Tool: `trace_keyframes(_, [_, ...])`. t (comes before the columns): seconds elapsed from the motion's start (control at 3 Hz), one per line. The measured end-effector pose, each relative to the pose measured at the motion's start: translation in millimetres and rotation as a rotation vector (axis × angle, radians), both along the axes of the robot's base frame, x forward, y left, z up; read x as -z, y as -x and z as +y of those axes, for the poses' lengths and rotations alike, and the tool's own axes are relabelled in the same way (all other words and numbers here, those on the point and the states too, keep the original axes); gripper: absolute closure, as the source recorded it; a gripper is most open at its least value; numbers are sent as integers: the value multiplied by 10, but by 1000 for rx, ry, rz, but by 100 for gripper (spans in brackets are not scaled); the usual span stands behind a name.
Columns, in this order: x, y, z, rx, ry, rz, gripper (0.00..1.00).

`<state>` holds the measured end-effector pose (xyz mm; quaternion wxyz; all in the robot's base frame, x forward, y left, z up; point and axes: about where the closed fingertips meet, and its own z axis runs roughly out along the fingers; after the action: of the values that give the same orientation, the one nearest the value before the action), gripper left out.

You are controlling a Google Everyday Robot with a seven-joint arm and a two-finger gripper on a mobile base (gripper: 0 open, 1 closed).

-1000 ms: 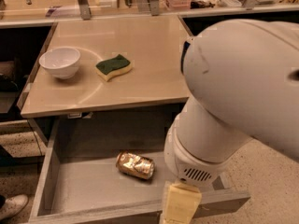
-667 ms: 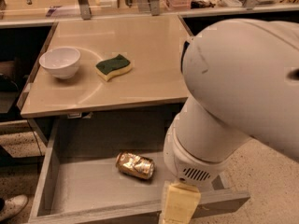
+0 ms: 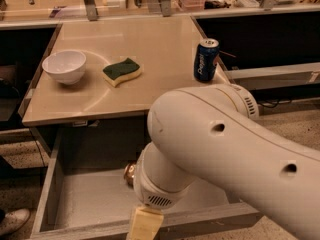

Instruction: Pick orange can from top drawer and place on counter

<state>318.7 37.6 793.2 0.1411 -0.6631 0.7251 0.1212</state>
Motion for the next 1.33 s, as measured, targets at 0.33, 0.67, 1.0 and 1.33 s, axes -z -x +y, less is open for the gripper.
trace_keyframes(0.33, [0,0,0,0,0,0,0])
trace_keyframes(0.67, [136,-124,115,44,-22,14,0])
trace_keyframes(1.0, [449,-416,268,126,-39,29,0])
trace_keyframes(1.33, [813,-743,298,213,-7,28,0])
